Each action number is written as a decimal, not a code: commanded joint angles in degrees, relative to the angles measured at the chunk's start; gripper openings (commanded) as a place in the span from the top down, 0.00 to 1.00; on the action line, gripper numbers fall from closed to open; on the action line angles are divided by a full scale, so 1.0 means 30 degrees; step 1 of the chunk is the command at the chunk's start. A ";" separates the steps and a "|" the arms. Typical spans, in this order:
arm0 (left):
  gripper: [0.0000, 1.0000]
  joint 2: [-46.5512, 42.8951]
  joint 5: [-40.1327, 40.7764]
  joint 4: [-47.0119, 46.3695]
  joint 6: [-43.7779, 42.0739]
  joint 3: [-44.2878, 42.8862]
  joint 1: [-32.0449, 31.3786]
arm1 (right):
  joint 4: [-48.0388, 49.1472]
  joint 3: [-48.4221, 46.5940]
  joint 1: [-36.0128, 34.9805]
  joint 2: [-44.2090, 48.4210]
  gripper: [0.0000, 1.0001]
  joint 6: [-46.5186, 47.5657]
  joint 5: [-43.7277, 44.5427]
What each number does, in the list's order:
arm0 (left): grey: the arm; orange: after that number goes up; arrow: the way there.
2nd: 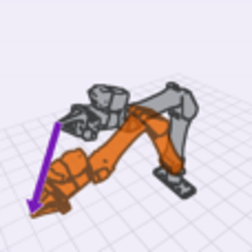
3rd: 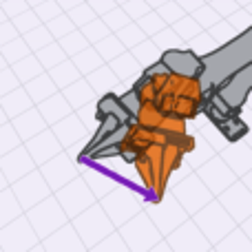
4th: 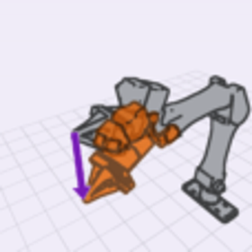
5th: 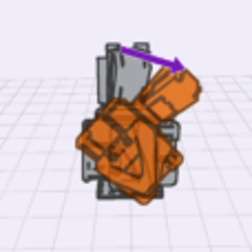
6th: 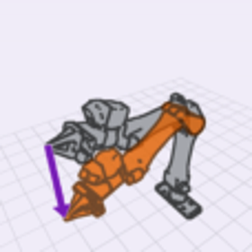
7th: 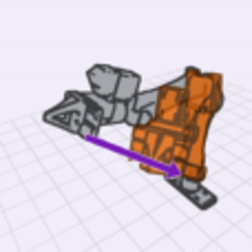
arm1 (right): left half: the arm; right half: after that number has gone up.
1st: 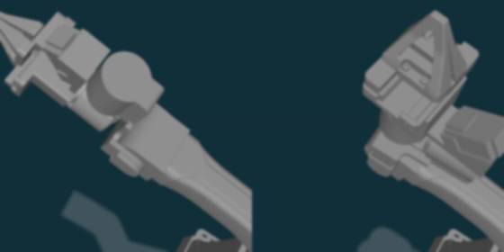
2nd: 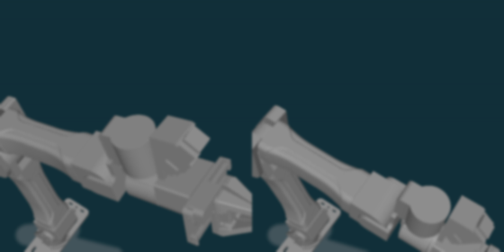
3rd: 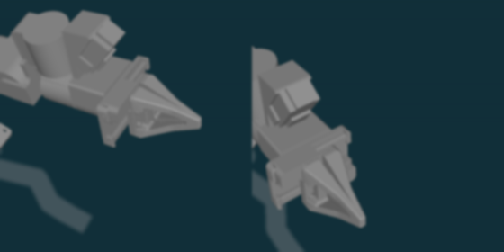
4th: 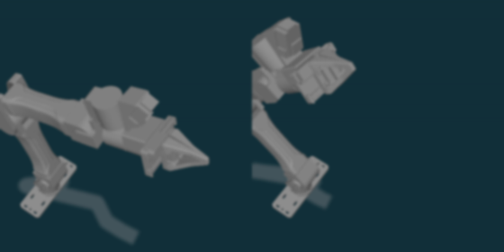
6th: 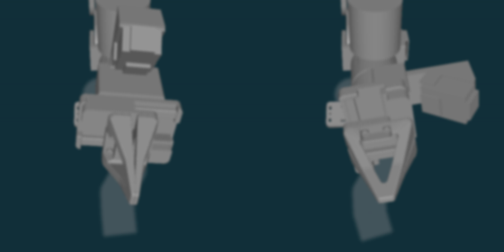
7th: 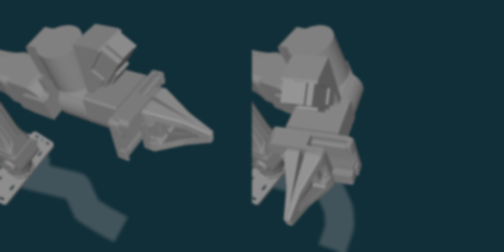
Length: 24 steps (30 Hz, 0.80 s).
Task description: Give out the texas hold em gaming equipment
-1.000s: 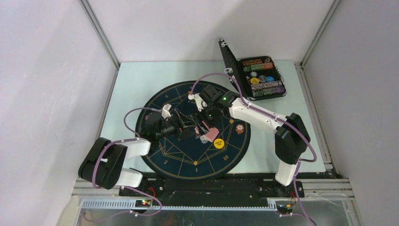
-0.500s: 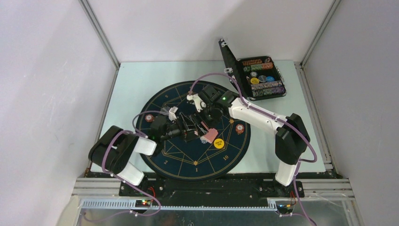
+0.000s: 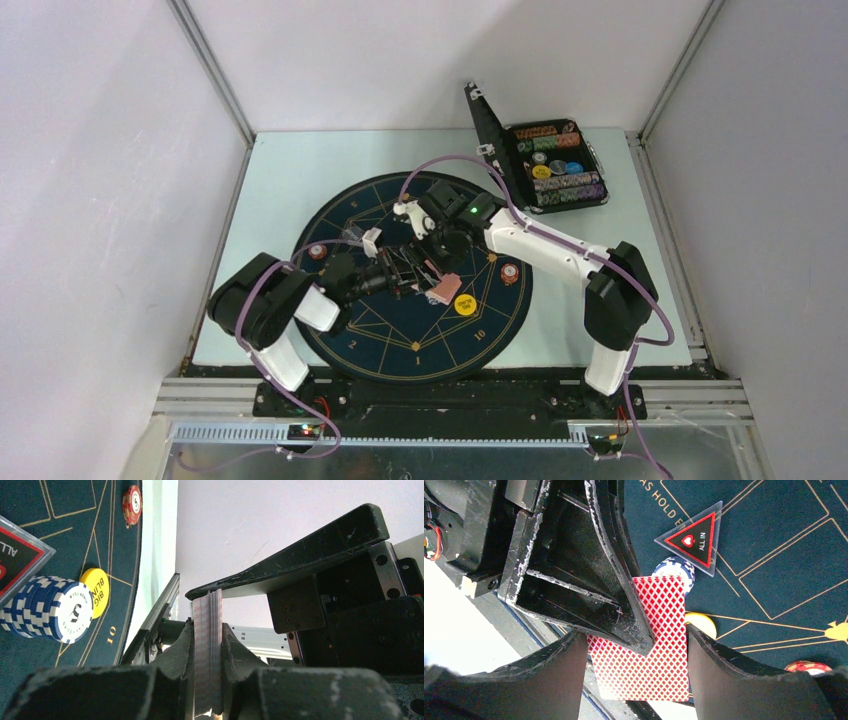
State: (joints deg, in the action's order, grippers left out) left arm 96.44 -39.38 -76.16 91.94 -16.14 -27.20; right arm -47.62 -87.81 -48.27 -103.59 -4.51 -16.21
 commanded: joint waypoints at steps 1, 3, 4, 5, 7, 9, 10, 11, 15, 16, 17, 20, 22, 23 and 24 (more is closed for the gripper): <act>1.00 -0.0382 -0.0783 -0.2557 0.0385 0.0104 -0.0424 | 0.0996 -0.1022 0.0011 -0.0076 1.00 -0.0487 0.0610; 1.00 -0.0569 -0.0746 -0.2214 0.0203 0.0101 -0.0425 | 0.0957 -0.0975 0.0011 -0.0023 0.98 -0.0422 0.0859; 1.00 -0.0684 -0.0724 -0.2109 0.0174 0.0119 -0.0425 | 0.0886 -0.0967 0.0007 -0.0017 0.93 -0.0338 0.0912; 1.00 -0.0808 -0.0708 -0.2043 0.0115 0.0132 -0.0425 | 0.0864 -0.0966 0.0007 0.0032 0.76 -0.0121 0.0872; 1.00 -0.0922 -0.0726 -0.1970 0.0041 0.0180 -0.0425 | 0.0809 -0.0825 -0.0070 0.0163 0.52 0.0368 0.0705; 1.00 -0.1010 -0.0790 -0.1961 -0.0012 0.0197 -0.0425 | 0.0963 -0.0559 -0.0289 0.0403 0.35 0.0916 0.0626; 1.00 -0.1051 -0.0805 -0.1980 -0.0022 0.0225 -0.0425 | 0.1122 -0.0314 -0.0470 0.0518 0.30 0.1122 0.0671; 1.00 -0.1119 -0.0846 -0.1993 -0.0037 0.0224 -0.0425 | 0.1216 -0.0185 -0.0584 0.0766 0.12 0.1365 0.0707; 1.00 -0.1248 -0.0878 -0.1951 -0.0004 0.0273 -0.0425 | 0.1674 0.0560 -0.0940 0.1311 0.01 0.2364 0.0791; 1.00 -0.1273 -0.0901 -0.1920 -0.0025 0.0278 -0.0425 | 0.1683 0.0698 -0.0965 0.1396 0.00 0.2452 0.0768; 1.00 -0.1329 -0.0919 -0.1874 -0.0028 0.0296 -0.0425 | 0.1639 0.0746 -0.0984 0.1396 0.00 0.2462 0.0853; 1.00 -0.1481 -0.0943 -0.1406 -0.0267 0.0298 -0.0451 | 0.1279 0.0792 -0.1050 0.1327 0.00 0.2690 0.1525; 1.00 -0.1746 -0.0923 -0.0733 -0.0607 0.0276 -0.0454 | 0.0923 0.0793 -0.1184 0.1325 0.00 0.2956 0.1926; 1.00 -0.1844 -0.0901 -0.0172 -0.0744 0.0280 -0.0454 | 0.0745 0.0852 -0.1368 0.1400 0.00 0.3080 0.2277; 1.00 -0.2028 -0.0862 0.0039 -0.0979 0.0275 -0.0454 | 0.0677 0.0896 -0.1486 0.1448 0.00 0.3290 0.2492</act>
State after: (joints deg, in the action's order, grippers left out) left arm 93.69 -40.97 -76.29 91.88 -15.66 -28.16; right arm -45.04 -85.41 -51.51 -101.86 2.37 -12.56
